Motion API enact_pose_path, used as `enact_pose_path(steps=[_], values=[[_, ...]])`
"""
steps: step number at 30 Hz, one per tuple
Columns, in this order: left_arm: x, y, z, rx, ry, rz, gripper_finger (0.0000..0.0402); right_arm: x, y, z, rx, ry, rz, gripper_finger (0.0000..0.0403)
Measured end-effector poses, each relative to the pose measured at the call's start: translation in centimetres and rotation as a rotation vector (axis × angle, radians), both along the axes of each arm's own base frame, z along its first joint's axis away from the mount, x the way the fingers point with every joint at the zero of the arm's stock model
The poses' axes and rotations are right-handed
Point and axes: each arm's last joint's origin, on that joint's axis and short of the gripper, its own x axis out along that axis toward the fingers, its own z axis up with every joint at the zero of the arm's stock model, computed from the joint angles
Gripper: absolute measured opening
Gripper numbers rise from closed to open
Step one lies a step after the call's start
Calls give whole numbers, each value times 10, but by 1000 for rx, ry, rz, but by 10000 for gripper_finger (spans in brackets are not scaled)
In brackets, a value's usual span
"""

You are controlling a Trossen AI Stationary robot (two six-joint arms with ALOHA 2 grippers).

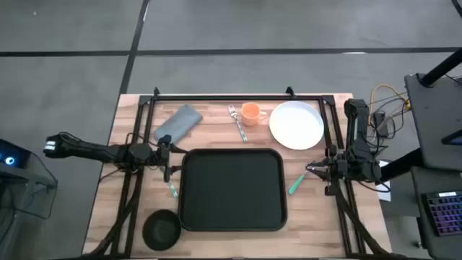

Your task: Set up tray

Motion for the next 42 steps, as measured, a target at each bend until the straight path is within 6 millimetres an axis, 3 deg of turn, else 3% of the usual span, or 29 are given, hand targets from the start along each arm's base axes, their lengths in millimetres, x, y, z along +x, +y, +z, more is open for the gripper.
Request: enact_pose_path(steps=[42], values=[[0, 0, 0, 0, 0, 0, 262, 0, 0, 0, 0, 0, 0, 82]])
